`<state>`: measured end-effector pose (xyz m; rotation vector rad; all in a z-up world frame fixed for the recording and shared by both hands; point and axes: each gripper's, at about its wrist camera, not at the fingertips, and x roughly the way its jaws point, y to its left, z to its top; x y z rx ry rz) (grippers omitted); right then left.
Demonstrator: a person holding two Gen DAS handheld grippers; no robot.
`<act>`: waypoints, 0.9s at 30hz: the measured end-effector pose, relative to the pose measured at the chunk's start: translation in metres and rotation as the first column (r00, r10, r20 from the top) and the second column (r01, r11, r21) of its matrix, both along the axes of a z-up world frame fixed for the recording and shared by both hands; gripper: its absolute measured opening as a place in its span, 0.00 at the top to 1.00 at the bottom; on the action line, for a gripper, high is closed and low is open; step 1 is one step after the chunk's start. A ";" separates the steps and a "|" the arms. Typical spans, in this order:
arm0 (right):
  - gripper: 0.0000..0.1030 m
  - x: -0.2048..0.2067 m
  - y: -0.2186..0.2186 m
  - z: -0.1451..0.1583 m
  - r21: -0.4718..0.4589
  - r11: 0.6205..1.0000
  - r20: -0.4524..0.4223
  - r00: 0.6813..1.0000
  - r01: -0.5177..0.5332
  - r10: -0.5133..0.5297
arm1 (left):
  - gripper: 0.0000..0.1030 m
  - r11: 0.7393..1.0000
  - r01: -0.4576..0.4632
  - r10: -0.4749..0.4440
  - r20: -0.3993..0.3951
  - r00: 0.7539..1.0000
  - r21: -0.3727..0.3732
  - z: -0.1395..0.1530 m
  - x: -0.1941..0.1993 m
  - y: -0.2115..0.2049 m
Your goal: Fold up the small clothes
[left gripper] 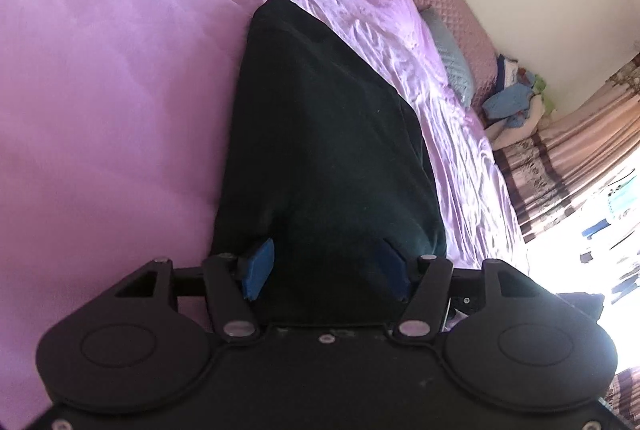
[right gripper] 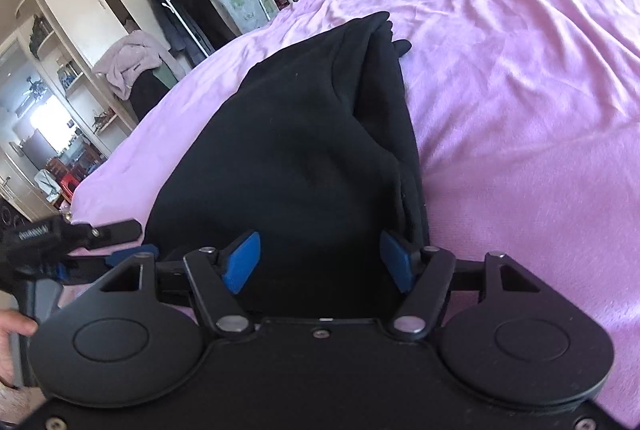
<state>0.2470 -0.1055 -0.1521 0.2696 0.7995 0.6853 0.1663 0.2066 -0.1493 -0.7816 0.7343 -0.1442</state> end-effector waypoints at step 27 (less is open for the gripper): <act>0.15 -0.109 0.081 0.114 -0.400 0.880 0.246 0.955 0.257 -0.167 | 0.38 0.758 -0.047 0.146 -0.100 0.984 0.650 0.108 -0.036 -0.113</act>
